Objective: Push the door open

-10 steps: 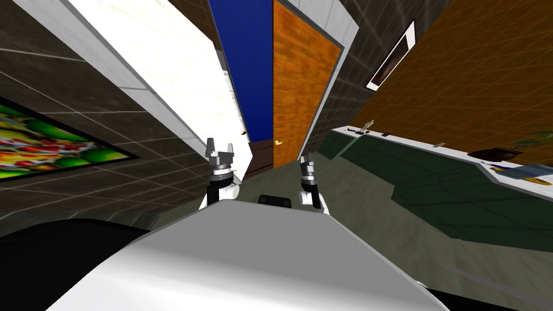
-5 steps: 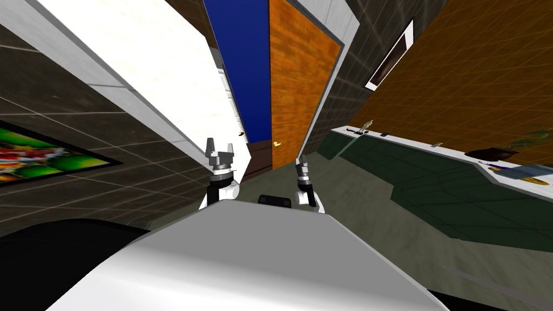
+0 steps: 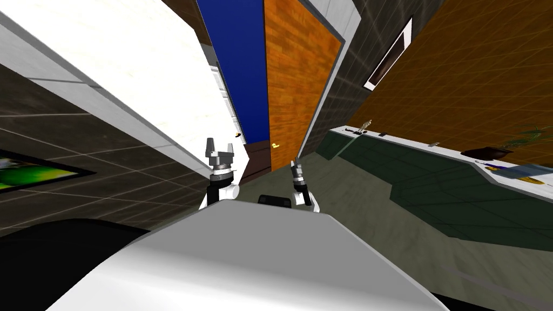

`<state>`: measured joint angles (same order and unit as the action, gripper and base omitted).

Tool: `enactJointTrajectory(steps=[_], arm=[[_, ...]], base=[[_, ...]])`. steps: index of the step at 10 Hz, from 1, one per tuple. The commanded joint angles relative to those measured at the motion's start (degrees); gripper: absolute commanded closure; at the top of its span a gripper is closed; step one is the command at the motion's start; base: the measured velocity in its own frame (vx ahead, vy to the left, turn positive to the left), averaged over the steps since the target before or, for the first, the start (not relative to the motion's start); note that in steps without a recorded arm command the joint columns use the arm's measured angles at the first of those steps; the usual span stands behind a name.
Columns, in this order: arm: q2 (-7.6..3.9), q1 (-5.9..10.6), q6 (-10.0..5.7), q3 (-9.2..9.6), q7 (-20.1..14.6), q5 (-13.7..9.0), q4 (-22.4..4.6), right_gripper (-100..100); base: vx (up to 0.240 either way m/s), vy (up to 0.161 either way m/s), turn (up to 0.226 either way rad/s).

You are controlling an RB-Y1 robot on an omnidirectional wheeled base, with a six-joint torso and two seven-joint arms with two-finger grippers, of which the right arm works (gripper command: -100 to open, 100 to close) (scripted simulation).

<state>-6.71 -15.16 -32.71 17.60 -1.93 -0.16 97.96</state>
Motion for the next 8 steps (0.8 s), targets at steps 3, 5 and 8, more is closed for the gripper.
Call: enactJointTrajectory(steps=[3, 5, 8], arm=[[-0.45, 1.53, -0.70, 2.56, -0.47, -0.10, -4.00, -100], [-0.85, 2.80, -1.58, 4.59, -0.90, -0.22, -7.56, -100], [-1.24, 4.07, -2.47, 6.61, -1.33, -0.33, -11.10, -100]], base=[[0.103, 0.002, -0.035], [0.138, 0.002, -0.057], [0.108, 0.007, -0.033]])
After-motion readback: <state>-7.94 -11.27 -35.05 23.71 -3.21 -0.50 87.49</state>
